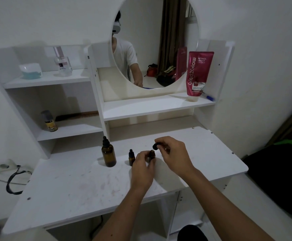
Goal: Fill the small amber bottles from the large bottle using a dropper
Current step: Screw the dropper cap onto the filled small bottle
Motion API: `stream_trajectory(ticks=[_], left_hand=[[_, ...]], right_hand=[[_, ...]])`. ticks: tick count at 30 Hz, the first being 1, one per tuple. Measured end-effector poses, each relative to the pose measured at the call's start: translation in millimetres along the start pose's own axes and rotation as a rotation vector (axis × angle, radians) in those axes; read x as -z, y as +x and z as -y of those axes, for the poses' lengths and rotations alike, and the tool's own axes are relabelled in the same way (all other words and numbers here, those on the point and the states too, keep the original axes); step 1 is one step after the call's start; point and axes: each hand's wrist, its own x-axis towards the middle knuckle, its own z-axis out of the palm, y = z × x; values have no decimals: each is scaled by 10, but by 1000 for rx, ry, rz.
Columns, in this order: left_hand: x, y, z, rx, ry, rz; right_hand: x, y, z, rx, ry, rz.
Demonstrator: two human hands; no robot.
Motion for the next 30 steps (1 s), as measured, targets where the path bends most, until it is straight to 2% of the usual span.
stream_trajectory(ticks=[6,15,18,21,26,30], left_hand=[[5,3,-8,-4,-9,5],[-20,11,22,8,-22,10],[-14,10,18,9,-19,15],[-16,21,24,-4,-14,11],[-24,11,38,-4,4,1],[-21,4,50,-26,-17,9]], right_hand=[[-100,75,-6,34,-139,181],[-125,178,31,-132,-255,153],[-115,150,29,-81,-180,139],[-117,134,19,-19,-172,212],[-179,129,-2,-94,-215,167],[-167,76,-17,-54,-177,154]])
